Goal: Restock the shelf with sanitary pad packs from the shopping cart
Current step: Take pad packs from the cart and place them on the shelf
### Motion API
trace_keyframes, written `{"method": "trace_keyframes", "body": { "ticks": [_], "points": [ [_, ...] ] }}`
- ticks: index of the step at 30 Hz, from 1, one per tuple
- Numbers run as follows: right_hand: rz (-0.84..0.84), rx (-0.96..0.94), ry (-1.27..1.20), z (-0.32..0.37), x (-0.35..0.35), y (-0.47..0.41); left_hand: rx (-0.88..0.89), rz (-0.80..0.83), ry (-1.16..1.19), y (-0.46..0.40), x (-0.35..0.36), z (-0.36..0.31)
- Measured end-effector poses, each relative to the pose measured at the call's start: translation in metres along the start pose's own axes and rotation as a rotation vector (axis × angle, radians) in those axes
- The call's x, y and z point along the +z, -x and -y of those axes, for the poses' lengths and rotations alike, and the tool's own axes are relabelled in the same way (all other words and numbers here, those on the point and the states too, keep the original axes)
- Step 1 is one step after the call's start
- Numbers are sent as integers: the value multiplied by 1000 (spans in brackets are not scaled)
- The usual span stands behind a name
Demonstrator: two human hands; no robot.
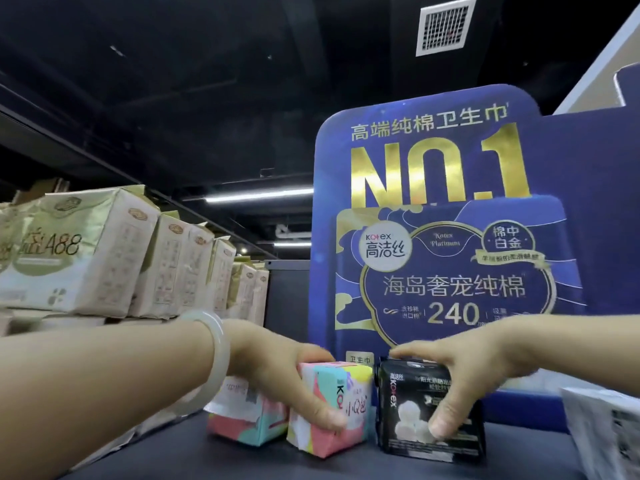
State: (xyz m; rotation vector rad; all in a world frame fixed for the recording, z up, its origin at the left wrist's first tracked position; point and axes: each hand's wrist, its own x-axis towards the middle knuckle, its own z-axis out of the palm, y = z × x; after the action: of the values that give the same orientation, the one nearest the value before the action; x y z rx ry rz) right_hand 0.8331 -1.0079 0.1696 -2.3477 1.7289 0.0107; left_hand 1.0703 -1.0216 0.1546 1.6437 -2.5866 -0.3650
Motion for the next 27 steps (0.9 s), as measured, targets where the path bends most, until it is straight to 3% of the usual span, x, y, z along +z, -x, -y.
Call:
{"method": "trace_keyframes", "body": {
  "ticks": [7, 23, 27],
  "points": [
    [-72, -96, -119, -16, 11, -19, 195, -6, 180, -21, 18, -10],
    [-79, -170, 85, 23, 9, 26, 150, -251, 179, 22, 29, -24],
    [-158, -211, 157, 43, -2, 50, 163, -338, 190, 51, 23, -31]
  ]
}}
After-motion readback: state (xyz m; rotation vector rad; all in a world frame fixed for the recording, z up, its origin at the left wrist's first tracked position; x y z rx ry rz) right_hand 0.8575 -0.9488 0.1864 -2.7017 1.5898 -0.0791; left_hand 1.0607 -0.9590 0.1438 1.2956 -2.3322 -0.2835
